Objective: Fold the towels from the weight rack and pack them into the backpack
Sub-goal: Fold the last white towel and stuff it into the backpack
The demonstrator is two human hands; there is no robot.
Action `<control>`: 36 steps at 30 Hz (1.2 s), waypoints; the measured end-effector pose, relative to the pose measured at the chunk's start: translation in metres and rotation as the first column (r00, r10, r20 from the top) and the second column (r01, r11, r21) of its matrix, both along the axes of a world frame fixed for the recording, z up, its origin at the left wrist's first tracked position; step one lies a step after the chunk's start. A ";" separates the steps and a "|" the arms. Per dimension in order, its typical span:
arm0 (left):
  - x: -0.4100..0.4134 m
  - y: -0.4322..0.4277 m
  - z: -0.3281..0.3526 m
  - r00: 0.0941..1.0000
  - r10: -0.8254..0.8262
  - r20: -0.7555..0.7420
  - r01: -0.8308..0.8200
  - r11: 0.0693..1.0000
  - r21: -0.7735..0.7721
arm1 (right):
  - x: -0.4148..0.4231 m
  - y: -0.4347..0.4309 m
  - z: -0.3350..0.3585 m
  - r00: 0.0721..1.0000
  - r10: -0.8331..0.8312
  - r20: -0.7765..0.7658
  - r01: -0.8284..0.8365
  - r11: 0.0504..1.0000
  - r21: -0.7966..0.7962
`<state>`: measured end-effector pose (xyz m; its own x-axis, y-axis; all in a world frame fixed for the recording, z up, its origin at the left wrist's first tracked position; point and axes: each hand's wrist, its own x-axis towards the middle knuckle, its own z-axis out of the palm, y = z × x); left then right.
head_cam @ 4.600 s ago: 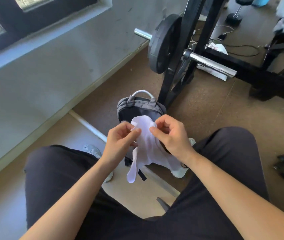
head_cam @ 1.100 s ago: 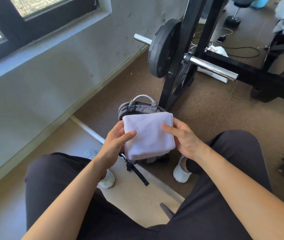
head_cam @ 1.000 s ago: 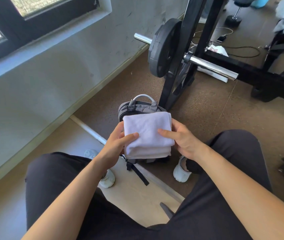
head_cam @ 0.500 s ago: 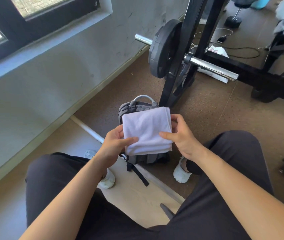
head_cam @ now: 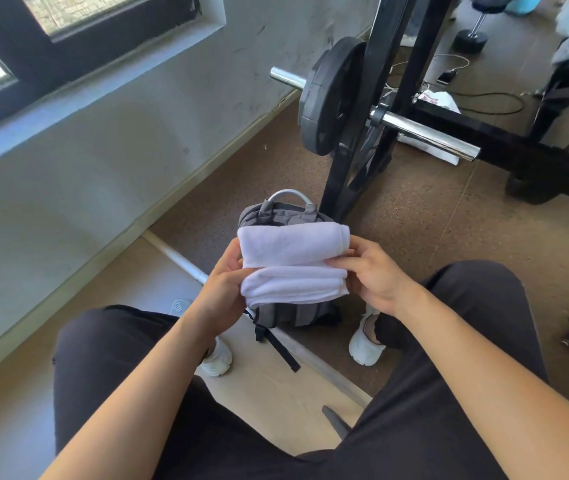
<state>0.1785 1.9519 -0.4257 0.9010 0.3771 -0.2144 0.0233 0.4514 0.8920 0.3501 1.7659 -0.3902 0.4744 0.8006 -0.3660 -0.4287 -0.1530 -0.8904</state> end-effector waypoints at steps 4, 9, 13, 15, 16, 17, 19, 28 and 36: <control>-0.001 0.001 -0.001 0.998 -0.040 0.049 0.044 0.997 -0.068 | -0.002 0.000 0.002 0.996 -0.043 -0.075 0.051 0.993 0.111; -0.002 0.001 0.000 0.997 -0.081 -0.003 0.080 0.991 -0.110 | 0.000 0.000 0.000 0.997 -0.013 -0.074 0.022 0.991 0.132; -0.003 0.003 0.001 0.992 -0.124 0.008 0.124 0.986 -0.115 | 0.000 -0.002 0.004 0.996 0.007 -0.084 0.002 0.995 0.098; -0.003 0.003 -0.001 0.990 -0.142 0.017 0.143 0.987 -0.069 | 0.002 -0.003 0.004 0.997 0.013 -0.079 -0.006 0.997 0.078; -0.003 0.003 -0.001 0.992 -0.127 0.006 0.127 0.991 -0.044 | 0.002 -0.003 0.001 0.997 0.025 -0.067 -0.021 0.998 0.066; -0.003 0.000 0.000 0.994 -0.107 0.004 0.107 0.994 -0.013 | 0.002 -0.002 -0.001 0.999 0.040 -0.025 -0.038 0.998 0.043; -0.004 -0.005 0.004 0.998 -0.055 -0.019 0.056 0.998 0.042 | -0.002 -0.001 -0.005 0.988 0.076 0.135 -0.071 0.997 -0.037; -0.007 -0.004 0.004 0.997 -0.050 -0.059 0.058 0.986 0.154 | -0.007 0.000 -0.007 0.963 0.262 0.072 -0.250 0.958 -0.136; -0.006 0.008 0.005 0.980 -0.195 -0.030 0.194 0.980 -0.046 | 0.003 -0.004 -0.011 0.901 0.271 0.338 -0.228 0.960 -0.161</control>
<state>0.1722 1.9600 -0.4205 0.9481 0.1852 -0.2586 0.1449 0.4724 0.8694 0.3534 1.7615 -0.4010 0.3799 0.8723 -0.3079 -0.0238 -0.3235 -0.9459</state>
